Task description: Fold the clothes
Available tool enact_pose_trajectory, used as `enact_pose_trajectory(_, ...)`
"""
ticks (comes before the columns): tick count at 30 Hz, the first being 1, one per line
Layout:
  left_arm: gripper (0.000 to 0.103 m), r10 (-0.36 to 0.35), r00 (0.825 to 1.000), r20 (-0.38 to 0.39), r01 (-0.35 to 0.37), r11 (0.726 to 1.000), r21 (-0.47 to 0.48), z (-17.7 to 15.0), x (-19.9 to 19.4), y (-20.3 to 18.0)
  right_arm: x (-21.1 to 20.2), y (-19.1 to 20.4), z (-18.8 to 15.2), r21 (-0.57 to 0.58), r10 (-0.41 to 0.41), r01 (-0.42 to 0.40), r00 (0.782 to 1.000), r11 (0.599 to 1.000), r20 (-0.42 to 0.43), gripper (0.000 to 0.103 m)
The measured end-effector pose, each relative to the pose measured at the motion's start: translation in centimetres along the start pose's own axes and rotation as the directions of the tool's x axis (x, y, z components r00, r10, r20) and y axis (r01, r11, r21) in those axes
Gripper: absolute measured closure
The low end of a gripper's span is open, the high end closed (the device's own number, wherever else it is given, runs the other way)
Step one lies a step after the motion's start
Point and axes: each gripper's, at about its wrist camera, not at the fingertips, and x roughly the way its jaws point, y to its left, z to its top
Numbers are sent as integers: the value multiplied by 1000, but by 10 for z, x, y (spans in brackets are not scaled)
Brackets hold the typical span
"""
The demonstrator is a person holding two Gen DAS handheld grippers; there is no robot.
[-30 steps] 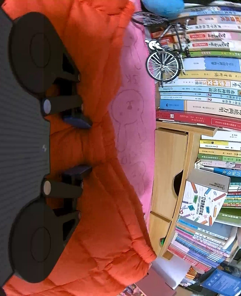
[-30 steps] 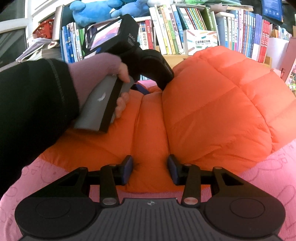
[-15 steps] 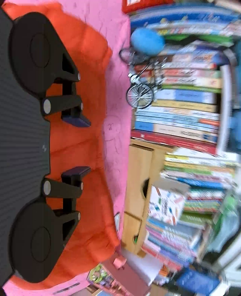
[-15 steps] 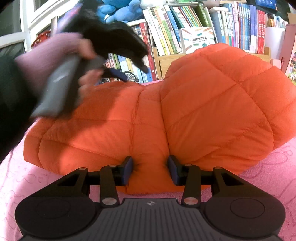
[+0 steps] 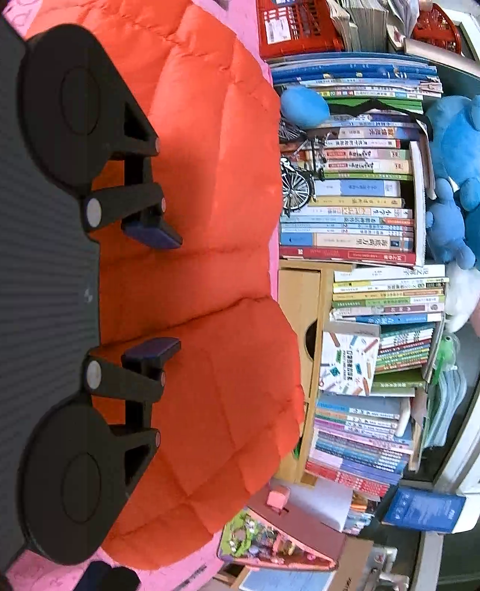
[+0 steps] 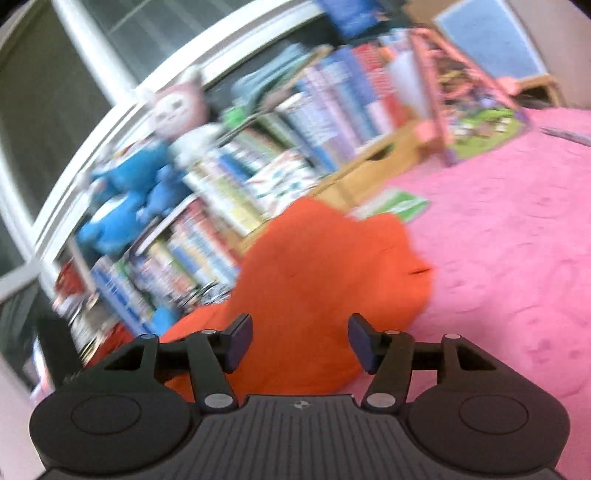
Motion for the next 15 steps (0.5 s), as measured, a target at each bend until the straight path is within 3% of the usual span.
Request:
enact_pose_trajectory(7, 50, 40, 999, 7, -40, 998, 43, -23, 5, -6, 7, -33, 4, 139, -6, 11, 999, 990, -37, 36)
enact_pose_trajectory(15, 49, 9, 1000, -9, -9, 1000, -8, -23, 7, 2, 24, -35, 1, 186, 18, -3, 996, 983, -82, 30)
